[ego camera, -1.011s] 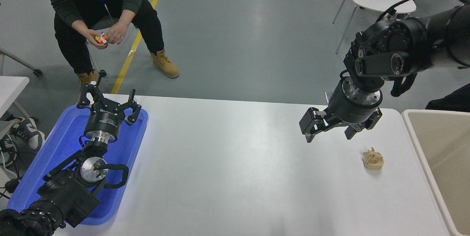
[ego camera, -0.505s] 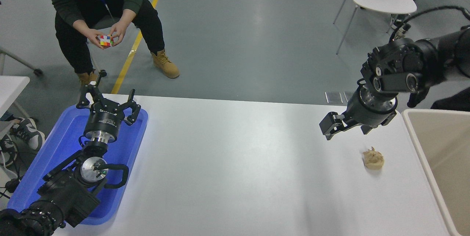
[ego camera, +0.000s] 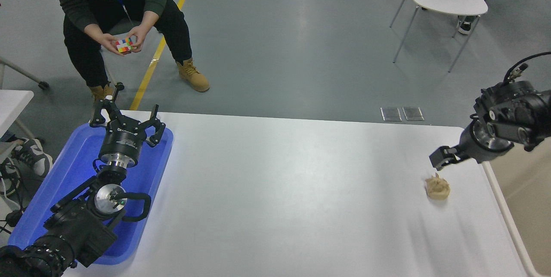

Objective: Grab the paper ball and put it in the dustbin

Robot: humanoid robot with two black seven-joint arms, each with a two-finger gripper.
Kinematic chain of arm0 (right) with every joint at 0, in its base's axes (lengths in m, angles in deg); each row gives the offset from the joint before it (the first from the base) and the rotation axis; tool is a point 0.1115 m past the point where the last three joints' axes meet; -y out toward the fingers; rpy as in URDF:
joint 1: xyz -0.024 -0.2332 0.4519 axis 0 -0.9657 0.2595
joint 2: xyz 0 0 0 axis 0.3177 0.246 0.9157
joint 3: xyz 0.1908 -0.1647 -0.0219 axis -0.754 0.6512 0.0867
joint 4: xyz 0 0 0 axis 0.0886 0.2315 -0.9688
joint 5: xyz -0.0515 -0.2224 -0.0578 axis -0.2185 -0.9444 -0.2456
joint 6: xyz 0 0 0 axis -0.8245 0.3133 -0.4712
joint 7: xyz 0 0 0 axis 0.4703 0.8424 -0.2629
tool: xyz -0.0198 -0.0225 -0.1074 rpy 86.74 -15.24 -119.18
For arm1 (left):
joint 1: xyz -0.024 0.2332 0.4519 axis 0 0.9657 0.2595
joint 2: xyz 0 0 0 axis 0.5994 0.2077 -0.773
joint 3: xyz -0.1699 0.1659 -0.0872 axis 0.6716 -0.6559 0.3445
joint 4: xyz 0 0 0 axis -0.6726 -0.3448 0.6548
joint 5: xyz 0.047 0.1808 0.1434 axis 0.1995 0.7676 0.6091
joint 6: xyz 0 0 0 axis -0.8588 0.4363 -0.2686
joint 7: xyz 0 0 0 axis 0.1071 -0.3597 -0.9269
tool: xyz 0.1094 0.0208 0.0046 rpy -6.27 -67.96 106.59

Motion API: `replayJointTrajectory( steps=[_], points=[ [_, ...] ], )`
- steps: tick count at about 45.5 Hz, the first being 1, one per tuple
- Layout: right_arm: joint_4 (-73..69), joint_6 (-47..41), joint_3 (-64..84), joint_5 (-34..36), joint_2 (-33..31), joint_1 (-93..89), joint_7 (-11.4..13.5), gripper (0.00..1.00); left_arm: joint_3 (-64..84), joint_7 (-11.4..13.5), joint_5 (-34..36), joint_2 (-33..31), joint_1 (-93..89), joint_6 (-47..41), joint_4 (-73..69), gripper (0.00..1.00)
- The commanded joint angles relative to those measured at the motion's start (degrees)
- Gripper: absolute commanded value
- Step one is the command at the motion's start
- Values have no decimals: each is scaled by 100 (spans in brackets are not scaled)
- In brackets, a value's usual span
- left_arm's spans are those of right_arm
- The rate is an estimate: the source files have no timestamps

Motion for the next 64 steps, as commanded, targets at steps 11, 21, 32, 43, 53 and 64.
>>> replayJointTrajectory(
  steps=[11, 21, 32, 43, 53, 64],
  points=[
    [1405, 351, -804, -135, 3, -1511, 2, 100, 0, 0, -9, 0, -9, 0, 0, 100],
    [1924, 685, -1015, -65, 284, -2012, 2, 100, 0, 0, 0, 0, -9, 0, 0, 100],
    [2170, 896, -1147, -38, 469, -2293, 2, 100, 0, 0, 0, 0, -9, 0, 0, 100],
    [2241, 1204, -1138, -38, 618, -2618, 11, 100, 0, 0, 0, 0, -9, 0, 0, 100],
    [2522, 1248, -1147, -29, 733, -2838, 63, 80, 0, 0, 0, 0, -9, 0, 0, 100],
    [2645, 1248, -1156, 14, 750, -2847, 90, 30, 0, 0, 0, 0, -9, 0, 0, 100]
  ],
)
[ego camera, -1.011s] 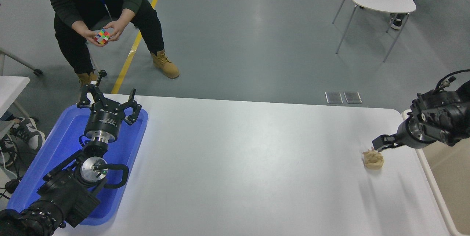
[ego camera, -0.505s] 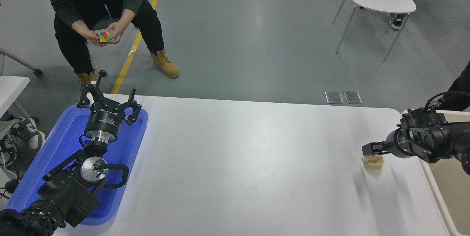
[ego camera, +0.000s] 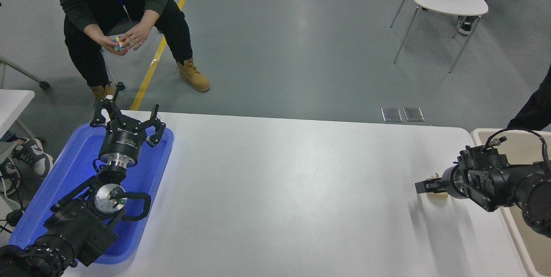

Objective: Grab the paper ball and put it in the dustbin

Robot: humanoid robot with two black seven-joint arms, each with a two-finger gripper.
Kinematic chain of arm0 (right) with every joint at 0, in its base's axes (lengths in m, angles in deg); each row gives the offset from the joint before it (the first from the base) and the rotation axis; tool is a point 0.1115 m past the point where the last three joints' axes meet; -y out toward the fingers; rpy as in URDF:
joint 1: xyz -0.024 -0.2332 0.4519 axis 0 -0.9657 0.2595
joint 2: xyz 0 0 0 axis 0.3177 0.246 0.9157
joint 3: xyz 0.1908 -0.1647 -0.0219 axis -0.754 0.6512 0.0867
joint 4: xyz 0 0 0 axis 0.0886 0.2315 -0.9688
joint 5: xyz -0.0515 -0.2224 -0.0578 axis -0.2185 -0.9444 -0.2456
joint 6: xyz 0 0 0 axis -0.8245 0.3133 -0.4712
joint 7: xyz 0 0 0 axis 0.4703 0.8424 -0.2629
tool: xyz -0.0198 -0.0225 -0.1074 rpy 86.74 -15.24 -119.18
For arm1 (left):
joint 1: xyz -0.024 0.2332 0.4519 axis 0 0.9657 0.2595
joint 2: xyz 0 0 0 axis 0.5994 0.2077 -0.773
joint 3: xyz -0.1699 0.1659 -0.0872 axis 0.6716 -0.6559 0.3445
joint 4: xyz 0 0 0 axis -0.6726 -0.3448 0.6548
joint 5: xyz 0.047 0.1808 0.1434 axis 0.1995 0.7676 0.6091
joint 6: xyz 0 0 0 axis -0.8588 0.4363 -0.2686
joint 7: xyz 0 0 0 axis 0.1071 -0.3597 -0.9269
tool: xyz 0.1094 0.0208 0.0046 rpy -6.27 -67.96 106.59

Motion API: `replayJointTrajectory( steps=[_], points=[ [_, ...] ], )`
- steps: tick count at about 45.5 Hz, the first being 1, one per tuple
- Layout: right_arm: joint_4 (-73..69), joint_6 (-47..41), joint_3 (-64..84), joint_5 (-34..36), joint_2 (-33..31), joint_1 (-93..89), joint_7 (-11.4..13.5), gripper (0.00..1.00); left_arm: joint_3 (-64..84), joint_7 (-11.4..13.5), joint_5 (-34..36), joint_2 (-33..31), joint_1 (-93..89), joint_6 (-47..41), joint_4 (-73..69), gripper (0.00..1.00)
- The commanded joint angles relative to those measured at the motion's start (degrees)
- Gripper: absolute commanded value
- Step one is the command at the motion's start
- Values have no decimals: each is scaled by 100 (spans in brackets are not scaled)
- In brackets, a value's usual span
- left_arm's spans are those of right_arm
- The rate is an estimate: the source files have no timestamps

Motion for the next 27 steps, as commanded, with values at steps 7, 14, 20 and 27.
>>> replayJointTrajectory(
  steps=[7, 14, 20, 27],
  points=[
    [266, 32, 0, 381, 98, -110, 29, 7, 0, 0, 0, 0, 0, 0, 0, 100],
    [266, -12, 35, 398, 90, -75, 12, 0, 0, 0, 0, 0, 0, 0, 0, 100],
    [196, -100, 35, 398, 63, 118, -41, 0, 0, 0, 0, 0, 0, 0, 0, 100],
    [152, -398, 79, 311, -164, 504, -68, 0, 0, 0, 0, 0, 0, 0, 0, 100]
  ],
)
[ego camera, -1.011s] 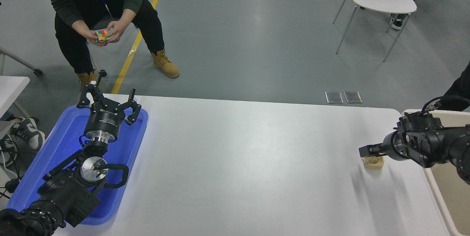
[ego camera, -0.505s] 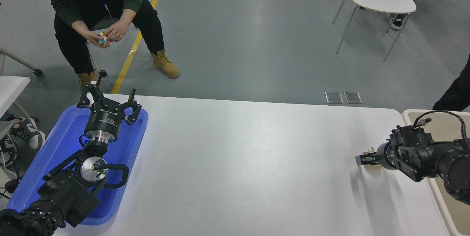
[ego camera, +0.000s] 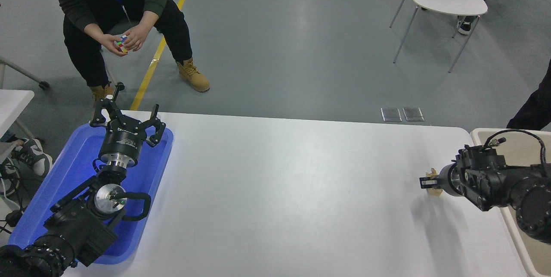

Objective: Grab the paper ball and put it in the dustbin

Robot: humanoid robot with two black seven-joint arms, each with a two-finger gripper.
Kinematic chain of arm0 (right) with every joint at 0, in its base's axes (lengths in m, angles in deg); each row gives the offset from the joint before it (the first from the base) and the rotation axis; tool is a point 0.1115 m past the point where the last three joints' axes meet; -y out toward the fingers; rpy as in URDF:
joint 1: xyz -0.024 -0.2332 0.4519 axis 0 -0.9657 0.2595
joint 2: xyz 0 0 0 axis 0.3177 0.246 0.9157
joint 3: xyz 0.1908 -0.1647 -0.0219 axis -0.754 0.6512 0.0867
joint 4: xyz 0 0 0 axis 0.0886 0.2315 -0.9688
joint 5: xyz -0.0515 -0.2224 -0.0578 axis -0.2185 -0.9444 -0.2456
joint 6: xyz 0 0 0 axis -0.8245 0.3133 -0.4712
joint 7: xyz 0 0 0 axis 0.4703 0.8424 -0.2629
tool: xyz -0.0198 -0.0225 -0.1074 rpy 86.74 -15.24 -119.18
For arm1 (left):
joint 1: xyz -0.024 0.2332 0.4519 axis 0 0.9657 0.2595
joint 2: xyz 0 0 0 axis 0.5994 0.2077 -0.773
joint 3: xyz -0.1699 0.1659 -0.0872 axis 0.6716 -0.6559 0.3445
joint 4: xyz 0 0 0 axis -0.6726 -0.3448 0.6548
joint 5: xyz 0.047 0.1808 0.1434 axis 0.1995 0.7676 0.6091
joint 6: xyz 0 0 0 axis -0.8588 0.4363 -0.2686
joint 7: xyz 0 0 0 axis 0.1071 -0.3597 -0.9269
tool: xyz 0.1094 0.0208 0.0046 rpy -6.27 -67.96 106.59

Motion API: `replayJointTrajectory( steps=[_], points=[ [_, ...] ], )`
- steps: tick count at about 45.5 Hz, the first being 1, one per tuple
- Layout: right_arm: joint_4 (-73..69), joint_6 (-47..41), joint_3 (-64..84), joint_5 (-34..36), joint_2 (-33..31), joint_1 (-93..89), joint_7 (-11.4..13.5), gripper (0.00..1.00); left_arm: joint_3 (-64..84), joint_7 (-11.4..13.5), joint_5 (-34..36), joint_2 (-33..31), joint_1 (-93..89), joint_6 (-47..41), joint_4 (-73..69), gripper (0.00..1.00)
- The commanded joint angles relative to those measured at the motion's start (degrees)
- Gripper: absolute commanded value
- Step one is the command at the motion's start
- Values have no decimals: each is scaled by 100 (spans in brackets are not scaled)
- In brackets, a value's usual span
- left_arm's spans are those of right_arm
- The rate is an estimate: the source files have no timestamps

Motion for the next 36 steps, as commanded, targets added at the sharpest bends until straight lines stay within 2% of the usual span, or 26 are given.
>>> replayJointTrajectory(
  steps=[1, 12, 22, 36],
  points=[
    [-92, -284, 75, -50, -271, 474, -54, 0, 0, 0, -9, 0, 0, 0, 0, 100],
    [-715, -899, 294, -129, -781, 1573, -71, 0, 0, 0, 0, 0, 0, 0, 0, 100],
    [-1779, -1268, 567, -603, -1229, 3075, -63, 0, 0, 0, 0, 9, 0, 0, 0, 100],
    [-2228, -2489, 567, -1139, -1484, 4772, -63, 0, 9, 0, 0, 18, 9, 0, 9, 100]
  ],
)
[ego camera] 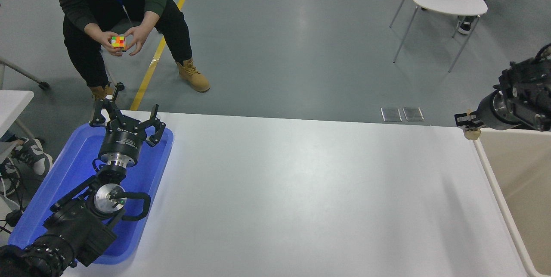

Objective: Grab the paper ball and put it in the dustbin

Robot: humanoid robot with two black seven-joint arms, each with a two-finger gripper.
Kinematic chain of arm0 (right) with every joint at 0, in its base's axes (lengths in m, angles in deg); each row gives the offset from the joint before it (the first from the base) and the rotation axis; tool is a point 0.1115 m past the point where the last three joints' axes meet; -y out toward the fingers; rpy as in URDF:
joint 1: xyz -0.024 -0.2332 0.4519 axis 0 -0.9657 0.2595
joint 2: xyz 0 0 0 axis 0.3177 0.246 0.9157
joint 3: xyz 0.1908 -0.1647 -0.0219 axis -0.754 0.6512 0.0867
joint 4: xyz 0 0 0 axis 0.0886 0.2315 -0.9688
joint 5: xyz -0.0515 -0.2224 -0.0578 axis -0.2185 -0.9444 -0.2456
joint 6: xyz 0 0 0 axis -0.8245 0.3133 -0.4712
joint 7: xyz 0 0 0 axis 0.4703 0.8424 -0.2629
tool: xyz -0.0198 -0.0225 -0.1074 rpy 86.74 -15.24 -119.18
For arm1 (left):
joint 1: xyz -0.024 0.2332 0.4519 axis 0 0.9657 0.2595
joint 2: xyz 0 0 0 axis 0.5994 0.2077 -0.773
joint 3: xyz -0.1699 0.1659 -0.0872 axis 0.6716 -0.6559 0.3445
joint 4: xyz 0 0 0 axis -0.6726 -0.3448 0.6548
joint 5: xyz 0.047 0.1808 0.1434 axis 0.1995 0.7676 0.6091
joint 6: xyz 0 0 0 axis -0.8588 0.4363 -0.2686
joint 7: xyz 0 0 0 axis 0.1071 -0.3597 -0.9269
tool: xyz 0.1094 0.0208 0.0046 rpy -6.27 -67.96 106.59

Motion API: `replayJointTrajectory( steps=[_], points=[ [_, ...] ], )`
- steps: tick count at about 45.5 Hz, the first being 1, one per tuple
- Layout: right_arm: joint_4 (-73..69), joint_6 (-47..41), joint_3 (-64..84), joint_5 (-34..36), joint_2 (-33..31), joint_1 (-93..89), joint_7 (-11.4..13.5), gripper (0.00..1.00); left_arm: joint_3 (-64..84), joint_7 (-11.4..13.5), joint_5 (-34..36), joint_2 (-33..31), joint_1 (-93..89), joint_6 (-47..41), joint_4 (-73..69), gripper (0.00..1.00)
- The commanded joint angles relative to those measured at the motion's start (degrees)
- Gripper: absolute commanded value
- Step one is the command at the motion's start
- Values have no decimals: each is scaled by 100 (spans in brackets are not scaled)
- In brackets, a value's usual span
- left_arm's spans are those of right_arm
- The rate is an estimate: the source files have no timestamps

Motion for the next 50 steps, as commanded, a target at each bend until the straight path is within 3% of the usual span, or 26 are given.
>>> replayJointTrajectory(
  steps=[1, 20, 50],
  points=[
    [-483, -936, 50, -418, -292, 1439, -4, 0, 5, 0, -1, 10, 3, 0, 4, 100],
    [-1116, -1279, 41, -823, -705, 2890, 4, 0, 5, -8, -1, 10, 3, 0, 4, 100],
    [-1055, -1279, 24, -963, -1558, 2864, -4, 0, 14, 0, -1, 18, 3, 0, 4, 100]
  ],
)
